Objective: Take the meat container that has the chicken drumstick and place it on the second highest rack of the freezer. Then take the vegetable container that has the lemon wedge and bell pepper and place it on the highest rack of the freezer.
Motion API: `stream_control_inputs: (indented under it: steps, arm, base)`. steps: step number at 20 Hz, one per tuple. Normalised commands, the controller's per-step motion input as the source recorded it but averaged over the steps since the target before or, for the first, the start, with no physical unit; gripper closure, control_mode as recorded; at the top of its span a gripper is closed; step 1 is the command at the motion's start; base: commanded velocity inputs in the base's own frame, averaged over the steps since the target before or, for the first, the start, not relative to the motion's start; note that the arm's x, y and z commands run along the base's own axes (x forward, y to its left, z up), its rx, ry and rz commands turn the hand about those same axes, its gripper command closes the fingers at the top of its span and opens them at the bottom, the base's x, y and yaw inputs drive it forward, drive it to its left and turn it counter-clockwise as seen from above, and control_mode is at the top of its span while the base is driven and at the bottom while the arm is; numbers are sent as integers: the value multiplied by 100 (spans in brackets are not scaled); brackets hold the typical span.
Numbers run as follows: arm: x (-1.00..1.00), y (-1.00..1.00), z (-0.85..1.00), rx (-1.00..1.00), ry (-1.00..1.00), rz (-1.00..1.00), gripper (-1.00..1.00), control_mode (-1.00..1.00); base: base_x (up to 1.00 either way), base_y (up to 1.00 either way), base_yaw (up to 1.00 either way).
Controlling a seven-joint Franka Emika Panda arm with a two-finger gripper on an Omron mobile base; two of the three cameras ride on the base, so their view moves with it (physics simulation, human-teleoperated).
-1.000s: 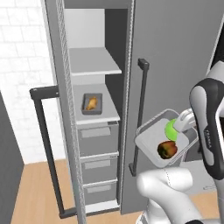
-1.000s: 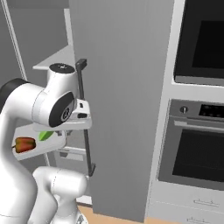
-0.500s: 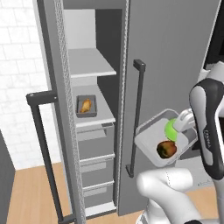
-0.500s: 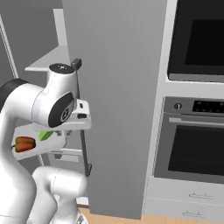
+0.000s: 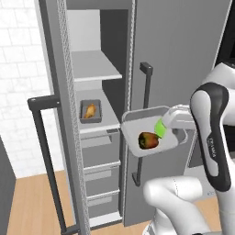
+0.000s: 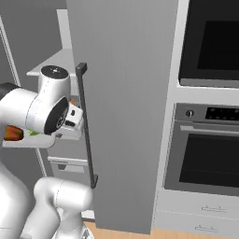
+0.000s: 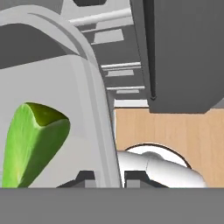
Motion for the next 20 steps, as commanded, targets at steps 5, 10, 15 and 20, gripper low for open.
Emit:
stream_control_inputs:
  steps: [5,10,15,20]
  arm:
    - [5,30,37,28,1,-34,100,-100]
    - [22,37,14,22,0,-47,100,-100]
    - [17,40,1,18,0,-63,100,-100]
    - [24,41,12,21,-2,-51,100,-100]
  base:
    - [0,0,0]
    - [0,0,0]
    - [0,0,0]
    - [0,0,0]
